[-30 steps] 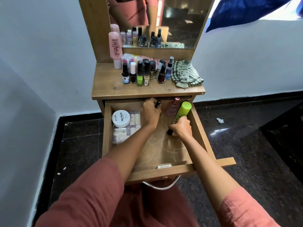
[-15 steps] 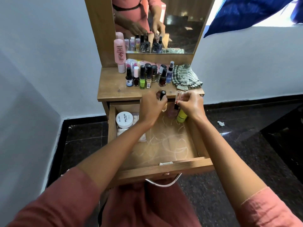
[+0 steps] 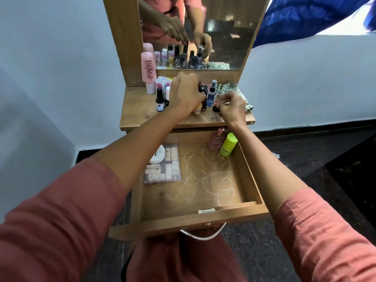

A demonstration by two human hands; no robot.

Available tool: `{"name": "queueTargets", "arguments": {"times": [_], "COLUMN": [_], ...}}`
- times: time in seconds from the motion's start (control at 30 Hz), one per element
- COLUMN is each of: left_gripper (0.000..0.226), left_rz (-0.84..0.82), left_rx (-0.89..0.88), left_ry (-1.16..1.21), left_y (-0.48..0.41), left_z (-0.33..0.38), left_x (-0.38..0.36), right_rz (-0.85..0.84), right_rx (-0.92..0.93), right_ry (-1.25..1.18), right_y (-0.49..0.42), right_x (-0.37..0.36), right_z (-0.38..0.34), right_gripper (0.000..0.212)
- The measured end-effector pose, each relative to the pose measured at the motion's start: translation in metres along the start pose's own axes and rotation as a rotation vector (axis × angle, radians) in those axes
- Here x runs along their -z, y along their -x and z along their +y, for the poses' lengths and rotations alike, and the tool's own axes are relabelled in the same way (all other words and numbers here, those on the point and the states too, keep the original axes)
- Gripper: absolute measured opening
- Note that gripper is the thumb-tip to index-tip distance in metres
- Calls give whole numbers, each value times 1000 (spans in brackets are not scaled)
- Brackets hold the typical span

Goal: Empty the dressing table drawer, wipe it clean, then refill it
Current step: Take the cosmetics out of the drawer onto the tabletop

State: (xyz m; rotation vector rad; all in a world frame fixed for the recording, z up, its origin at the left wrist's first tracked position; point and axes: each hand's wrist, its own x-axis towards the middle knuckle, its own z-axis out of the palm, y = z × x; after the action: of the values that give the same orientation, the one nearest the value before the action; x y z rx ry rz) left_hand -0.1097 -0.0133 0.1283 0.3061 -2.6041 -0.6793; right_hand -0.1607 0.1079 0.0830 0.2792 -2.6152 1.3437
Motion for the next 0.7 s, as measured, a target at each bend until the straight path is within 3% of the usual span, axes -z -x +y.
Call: {"name": "queueTargets", "arguments": {"times": [0.3, 0.7], "left_gripper": [25, 24], "left_rz": [-93, -121], "left_rx": [-35, -80], "left_ry": [-192, -227], "left_y": [-17, -20], "left_z": [0, -8], "left_x": [3, 2], "right_rz": [4, -14], "right_rx": [-29, -17], "right_ry": [40, 54], "right_y": [-9, -5], "right_x": [-13, -11], "right_z": [11, 9], "right_gripper": [17, 19]}}
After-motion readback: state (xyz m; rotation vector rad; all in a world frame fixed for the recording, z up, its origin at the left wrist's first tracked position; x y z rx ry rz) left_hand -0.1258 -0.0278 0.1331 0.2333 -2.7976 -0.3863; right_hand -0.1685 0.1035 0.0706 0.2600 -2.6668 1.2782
